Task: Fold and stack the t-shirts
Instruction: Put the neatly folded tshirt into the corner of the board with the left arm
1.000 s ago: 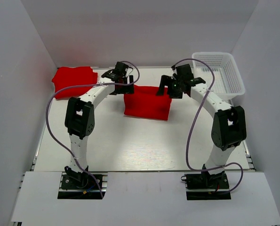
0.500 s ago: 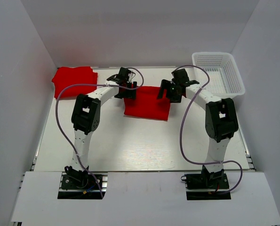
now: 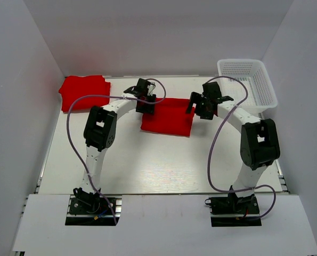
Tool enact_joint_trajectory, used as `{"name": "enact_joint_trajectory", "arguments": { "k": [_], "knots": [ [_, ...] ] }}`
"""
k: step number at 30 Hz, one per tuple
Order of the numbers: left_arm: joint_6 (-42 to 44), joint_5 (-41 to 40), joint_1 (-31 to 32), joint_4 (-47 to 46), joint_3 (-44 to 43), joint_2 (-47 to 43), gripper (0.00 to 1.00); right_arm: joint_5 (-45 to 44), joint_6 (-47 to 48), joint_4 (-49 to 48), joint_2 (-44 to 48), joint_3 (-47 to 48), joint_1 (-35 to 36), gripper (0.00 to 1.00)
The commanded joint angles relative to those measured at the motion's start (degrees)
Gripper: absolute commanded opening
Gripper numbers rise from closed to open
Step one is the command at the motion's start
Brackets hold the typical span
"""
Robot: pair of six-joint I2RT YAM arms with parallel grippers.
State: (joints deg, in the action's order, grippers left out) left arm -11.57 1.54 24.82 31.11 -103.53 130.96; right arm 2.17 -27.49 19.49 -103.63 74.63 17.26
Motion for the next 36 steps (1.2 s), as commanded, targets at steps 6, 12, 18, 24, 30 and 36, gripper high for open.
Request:
{"name": "enact_joint_trajectory", "arguments": {
  "k": [6, 12, 18, 24, 30, 36],
  "knots": [
    [-0.8, 8.8, 0.4, -0.2, 4.5, 1.6, 0.06, -6.5, 0.1, -0.5, 8.5, -4.9, -1.3, 0.9],
    [0.3, 9.5, -0.9, -1.3, 4.5, -4.8, 0.0, -11.7, 0.2, -0.1, 16.3, -10.8, -2.2, 0.9],
    [6.3, 1.2, -1.4, -0.9, 4.3, -15.0, 0.0, -18.9, -2.7, 1.2, 24.2, -17.8, -2.6, 0.9],
    [12.0, -4.7, -3.1, 2.9, -0.9, -17.9, 0.0, -20.9, -2.3, 4.7, 26.9, -17.9, -2.8, 0.9],
    [20.3, -7.4, -6.0, 3.9, -5.2, -18.5, 0.0, -22.5, -2.8, 5.3, 28.3, -18.5, -2.7, 0.9],
    [27.9, -9.6, -9.1, 5.3, -13.3, -17.6, 0.0, -24.7, -2.3, 7.7, 27.6, -16.7, -2.8, 0.9]
  ]
}}
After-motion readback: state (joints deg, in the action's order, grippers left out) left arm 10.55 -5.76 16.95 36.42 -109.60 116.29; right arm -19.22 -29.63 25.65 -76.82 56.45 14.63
